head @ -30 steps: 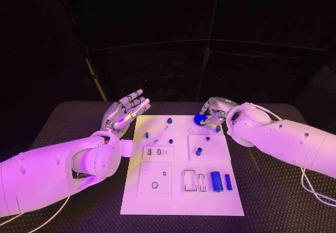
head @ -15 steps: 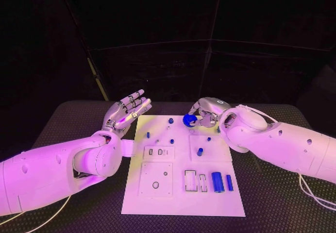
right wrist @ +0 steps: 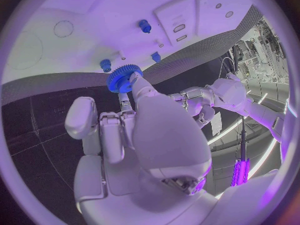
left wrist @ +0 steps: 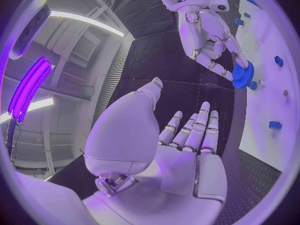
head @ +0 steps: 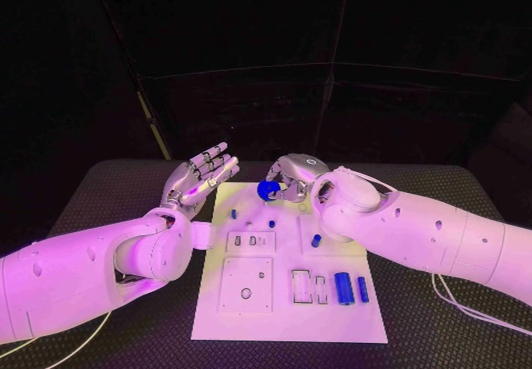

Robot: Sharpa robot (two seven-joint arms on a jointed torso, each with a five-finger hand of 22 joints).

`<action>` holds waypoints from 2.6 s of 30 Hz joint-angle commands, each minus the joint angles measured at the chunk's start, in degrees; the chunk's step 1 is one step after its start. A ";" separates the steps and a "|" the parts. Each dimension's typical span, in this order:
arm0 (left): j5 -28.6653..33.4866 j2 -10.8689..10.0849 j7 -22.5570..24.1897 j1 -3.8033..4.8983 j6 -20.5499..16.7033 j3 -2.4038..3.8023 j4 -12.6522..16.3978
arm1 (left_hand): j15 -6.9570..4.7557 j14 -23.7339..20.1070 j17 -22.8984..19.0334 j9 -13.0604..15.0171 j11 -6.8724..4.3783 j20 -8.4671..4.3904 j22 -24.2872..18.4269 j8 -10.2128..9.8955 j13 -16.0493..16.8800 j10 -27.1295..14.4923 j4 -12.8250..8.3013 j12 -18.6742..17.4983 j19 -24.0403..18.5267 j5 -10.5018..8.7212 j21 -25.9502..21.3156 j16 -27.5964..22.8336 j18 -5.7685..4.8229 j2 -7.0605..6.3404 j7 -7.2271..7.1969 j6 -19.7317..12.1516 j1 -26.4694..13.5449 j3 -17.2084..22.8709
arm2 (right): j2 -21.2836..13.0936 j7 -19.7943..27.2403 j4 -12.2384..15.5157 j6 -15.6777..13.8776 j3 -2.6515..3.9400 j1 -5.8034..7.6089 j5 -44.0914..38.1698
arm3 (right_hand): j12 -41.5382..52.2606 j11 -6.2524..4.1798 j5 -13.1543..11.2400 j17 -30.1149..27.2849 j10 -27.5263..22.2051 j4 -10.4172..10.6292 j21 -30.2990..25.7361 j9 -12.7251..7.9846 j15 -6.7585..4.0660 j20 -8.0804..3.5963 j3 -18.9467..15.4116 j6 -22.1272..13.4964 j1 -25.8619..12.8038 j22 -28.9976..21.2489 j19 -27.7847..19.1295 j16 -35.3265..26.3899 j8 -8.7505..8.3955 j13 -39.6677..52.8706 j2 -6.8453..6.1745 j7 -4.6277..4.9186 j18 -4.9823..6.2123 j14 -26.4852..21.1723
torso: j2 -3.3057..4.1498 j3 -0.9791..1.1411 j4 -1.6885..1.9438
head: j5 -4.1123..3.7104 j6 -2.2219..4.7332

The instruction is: Assemble the parts on the task board

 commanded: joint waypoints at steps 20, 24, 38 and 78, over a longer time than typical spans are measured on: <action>-0.48 0.00 0.28 0.15 0.61 0.07 0.06 | -0.17 0.44 0.08 0.06 0.01 -0.11 -0.01 0.29 0.10 0.38 -0.38 0.25 -0.08 0.17 0.27 0.24 0.74 0.52 8.41 0.24 0.23 0.08 | 3.16 -1.27 -2.91 4.38 -0.34 -1.27 -3.17 | -0.78 0.08 -0.71 11.57 -0.25 0.38 0.34 2.47 0.07 -0.08 1.25 3.37 -1.95 0.07 -0.11 0.36 -0.85 5.59 -0.80 -1.50 -1.11 5.20 | -0.02 0.16 -0.24 | 0.36 -0.79; -0.48 0.05 0.25 0.15 0.62 0.07 0.06 | -0.17 0.44 0.08 0.06 0.01 -0.11 -0.01 0.29 0.10 0.38 -0.38 0.25 -0.08 0.17 0.27 0.24 0.74 0.52 8.41 0.24 0.23 0.08 | 3.51 -1.63 -3.49 4.53 -0.43 -1.27 -3.22 | -1.98 0.72 -0.76 11.60 -1.18 0.48 0.29 2.05 0.53 0.21 1.53 1.23 -2.89 0.03 -0.15 0.36 -2.56 4.45 -1.34 -0.67 -1.14 5.21 | -0.04 0.10 -0.21 | 0.40 -0.93; -0.48 0.09 0.11 0.15 0.61 0.07 0.01 | -0.17 0.44 0.08 0.06 0.01 -0.11 -0.01 0.29 0.10 0.38 -0.38 0.25 -0.08 0.17 0.27 0.24 0.74 0.52 8.41 0.24 0.23 0.08 | 4.16 -2.13 -5.16 5.25 -0.57 -1.27 -3.25 | -5.30 2.83 -1.59 11.75 -4.02 0.86 0.08 2.08 2.45 2.09 1.87 -5.69 -5.84 -0.36 -0.55 0.41 -7.31 1.25 -4.24 1.56 -1.03 5.22 | -0.01 0.15 -0.20 | 0.58 -1.00; -0.48 0.08 -0.10 0.20 0.56 0.07 0.19 | -0.19 0.67 0.08 -0.01 0.00 -0.12 -0.05 0.16 0.08 0.37 -1.05 0.22 -0.08 0.17 0.30 0.23 0.74 1.02 8.44 0.03 0.48 0.69 | 2.83 -2.61 -4.65 4.97 -0.68 -1.31 1.04 | -3.51 3.51 4.59 13.71 -2.87 7.00 0.70 1.94 3.09 2.71 0.69 -9.98 -15.46 0.54 0.00 1.07 -7.46 2.87 -3.74 2.19 -1.20 5.64 | -0.03 0.20 -0.29 | 0.37 -1.09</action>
